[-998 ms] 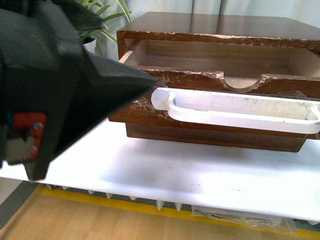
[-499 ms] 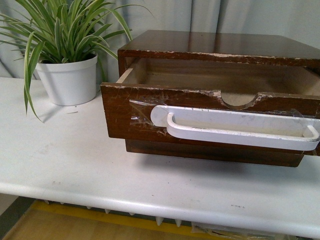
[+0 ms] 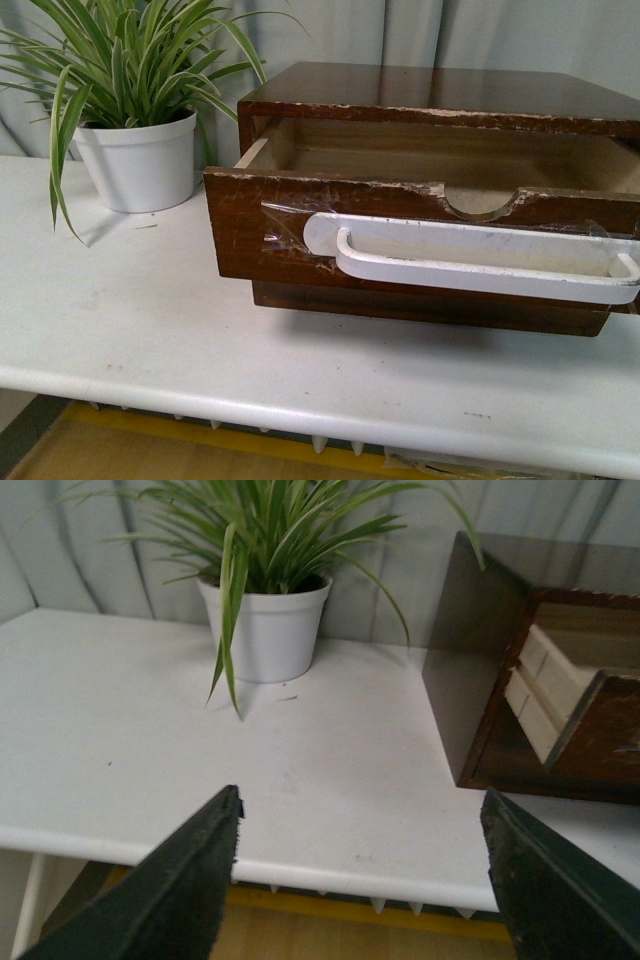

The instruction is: Open drawer

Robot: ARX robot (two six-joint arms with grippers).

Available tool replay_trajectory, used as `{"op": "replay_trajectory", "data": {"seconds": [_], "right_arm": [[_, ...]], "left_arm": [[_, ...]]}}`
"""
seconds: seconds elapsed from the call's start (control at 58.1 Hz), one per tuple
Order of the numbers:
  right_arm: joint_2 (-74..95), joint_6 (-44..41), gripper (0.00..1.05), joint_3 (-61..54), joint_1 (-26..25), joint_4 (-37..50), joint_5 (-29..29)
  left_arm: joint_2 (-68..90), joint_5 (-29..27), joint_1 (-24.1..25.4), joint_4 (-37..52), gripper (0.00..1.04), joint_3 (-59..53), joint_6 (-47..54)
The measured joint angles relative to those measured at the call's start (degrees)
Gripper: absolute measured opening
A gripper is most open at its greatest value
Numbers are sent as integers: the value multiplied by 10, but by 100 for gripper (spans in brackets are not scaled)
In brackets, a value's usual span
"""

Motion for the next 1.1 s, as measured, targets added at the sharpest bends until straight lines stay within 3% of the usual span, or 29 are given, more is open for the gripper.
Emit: {"op": "replay_trajectory", "data": {"seconds": [0.292, 0.344, 0.499, 1.032, 1.101], "right_arm": [[-23, 1, 3, -33, 2, 8, 7], [-25, 1, 1, -36, 2, 9, 7], [-35, 1, 1, -47, 2, 10, 7], [-62, 2, 1, -76, 2, 15, 7], [-62, 2, 15, -76, 2, 15, 7]], "left_arm": [[-44, -2, -1, -11, 13, -29, 6], [-48, -3, -1, -15, 4, -29, 5], [-143, -2, -1, -115, 4, -29, 7], [-151, -2, -1, -119, 4, -29, 7], [-151, -2, -1, -119, 20, -29, 7]]}}
